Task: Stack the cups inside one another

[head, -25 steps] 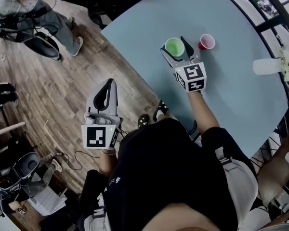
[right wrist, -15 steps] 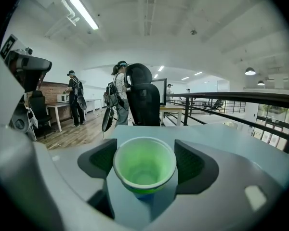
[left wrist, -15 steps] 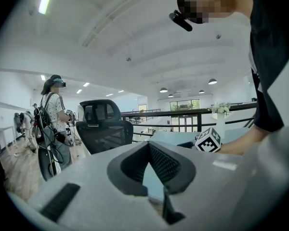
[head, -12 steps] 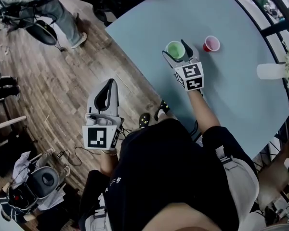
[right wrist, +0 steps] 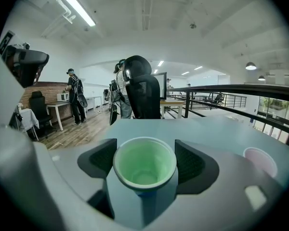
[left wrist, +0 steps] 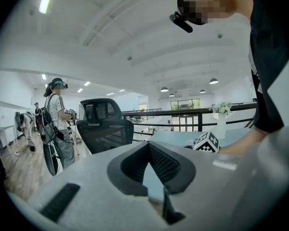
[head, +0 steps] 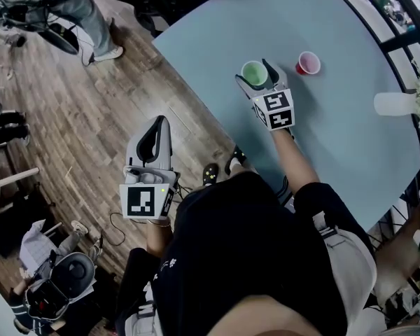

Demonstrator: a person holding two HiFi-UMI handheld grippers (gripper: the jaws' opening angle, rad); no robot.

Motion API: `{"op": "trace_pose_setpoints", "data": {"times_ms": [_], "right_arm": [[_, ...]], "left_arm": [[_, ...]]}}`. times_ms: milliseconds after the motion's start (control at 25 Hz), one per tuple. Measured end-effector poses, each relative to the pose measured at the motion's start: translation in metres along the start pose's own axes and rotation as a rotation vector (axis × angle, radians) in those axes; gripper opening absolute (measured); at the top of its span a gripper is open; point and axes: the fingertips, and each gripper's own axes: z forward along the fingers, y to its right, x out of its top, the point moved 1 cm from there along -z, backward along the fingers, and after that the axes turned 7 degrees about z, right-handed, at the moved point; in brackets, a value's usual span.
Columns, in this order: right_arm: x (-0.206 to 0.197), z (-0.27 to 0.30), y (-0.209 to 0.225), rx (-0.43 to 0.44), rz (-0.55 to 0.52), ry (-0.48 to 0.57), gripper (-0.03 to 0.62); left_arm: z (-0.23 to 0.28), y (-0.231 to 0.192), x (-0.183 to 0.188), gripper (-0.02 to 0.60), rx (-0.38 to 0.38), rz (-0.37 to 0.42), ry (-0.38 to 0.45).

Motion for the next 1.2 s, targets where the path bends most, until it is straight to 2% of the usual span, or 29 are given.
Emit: {"op": "trace_pose_setpoints", "data": {"times_ms": [560, 920, 1200], "right_arm": [[0.001, 0.0, -0.003, 0.011, 0.018, 0.006, 0.378], [0.023, -0.018, -0.008, 0.005, 0.056, 0.1, 0.377], [0.04, -0.048, -0.005, -0.012, 0.127, 0.176, 0.318]], "left_arm": [[-0.004, -0.004, 0.001, -0.008, 0.009, -0.003, -0.005], [-0.006, -0.004, -0.001, -0.008, -0.01, -0.001, 0.017], [0.004, 0.003, 0.004, -0.008, -0.067, 0.008, 0.043]]}}
